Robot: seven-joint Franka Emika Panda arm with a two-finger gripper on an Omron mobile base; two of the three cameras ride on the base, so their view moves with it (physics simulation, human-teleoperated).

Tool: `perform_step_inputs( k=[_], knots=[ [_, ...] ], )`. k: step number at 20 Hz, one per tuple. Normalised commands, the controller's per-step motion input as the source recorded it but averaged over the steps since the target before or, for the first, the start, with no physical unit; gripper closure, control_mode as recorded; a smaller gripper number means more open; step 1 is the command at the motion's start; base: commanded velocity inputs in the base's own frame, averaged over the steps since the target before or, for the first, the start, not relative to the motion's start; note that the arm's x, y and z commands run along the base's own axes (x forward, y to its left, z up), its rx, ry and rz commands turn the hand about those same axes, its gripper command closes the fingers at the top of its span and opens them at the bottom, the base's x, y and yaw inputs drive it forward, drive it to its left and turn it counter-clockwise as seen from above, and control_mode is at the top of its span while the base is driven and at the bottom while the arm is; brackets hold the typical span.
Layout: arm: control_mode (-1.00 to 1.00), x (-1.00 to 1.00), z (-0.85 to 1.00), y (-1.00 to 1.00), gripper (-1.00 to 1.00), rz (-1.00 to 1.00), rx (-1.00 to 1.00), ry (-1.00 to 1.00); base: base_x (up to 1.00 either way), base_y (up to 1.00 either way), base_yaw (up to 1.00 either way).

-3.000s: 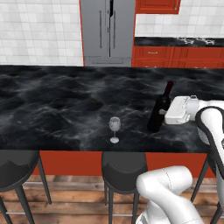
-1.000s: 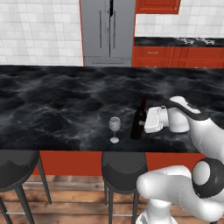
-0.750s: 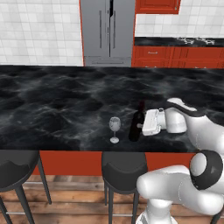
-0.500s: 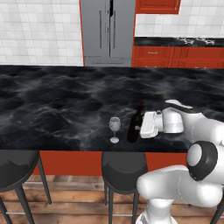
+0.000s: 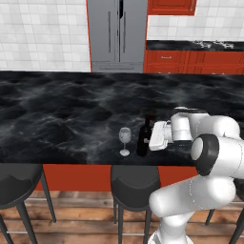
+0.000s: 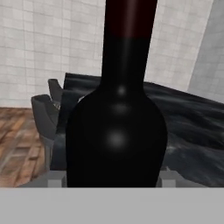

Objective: There is a wine glass and glass cup on the dining counter. Place the wine bottle next to the wine glass and the juice bottle next to the glass cup.

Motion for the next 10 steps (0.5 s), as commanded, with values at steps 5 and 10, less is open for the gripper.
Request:
perform_step_inputs(
  k=[5,10],
  knots=[
    [-1.00,0.29,-0.29,0.00,1.00,0.00,-0.07,0.00,0.00,0.00,0.00],
    [-1.00,0.03,-0.43,0.02,1.00,0.00,-0.08,-0.03,0.00,0.00,0.00]
  ],
)
